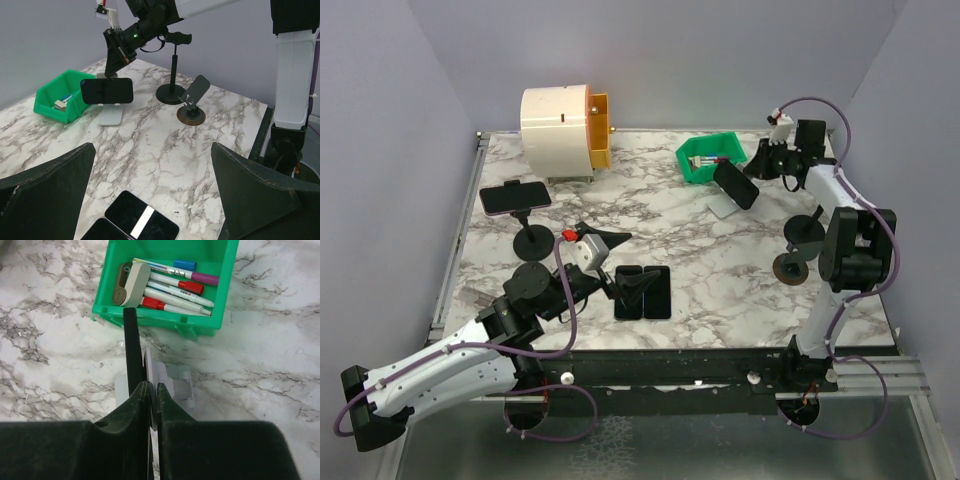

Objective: Remove the phone from the phone stand
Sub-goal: Pick up the phone stand with the phone at the center of the board.

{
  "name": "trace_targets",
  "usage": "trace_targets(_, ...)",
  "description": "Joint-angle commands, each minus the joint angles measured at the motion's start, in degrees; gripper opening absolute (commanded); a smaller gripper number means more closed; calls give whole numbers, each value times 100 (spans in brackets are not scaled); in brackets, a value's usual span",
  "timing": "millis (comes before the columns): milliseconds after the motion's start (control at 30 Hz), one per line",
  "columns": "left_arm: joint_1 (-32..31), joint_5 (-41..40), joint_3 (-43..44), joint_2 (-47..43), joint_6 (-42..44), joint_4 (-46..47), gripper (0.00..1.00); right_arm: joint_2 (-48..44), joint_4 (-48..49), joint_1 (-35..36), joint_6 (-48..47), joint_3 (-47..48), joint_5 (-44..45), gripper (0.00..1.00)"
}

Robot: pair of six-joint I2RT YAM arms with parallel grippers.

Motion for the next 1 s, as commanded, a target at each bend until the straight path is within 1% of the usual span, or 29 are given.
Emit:
trace_targets(0,-41,84,-44,-86,26,32,99,-188,-134,23,-16,-453,-130,7)
trace_targets(67,-41,86,-44,-106,26,36,99,-308,-42,22,14,-596,-164,1)
trace_targets(100,-41,88,-43,-112,26,31,99,-373,-8,22,38,-644,-182,0)
trace_targets(700,-93,227,-37,-191,20,21,99,-1395,448,159,336,-1351,-652,0)
trace_targets(900,-100,236,-34,-180,17,13,99,-1478,442,338,358,-1415,-779,0)
trace_targets(967,-102,225,-34,-177,17,13,99,-1474,462,493,377,-1425,-843,0)
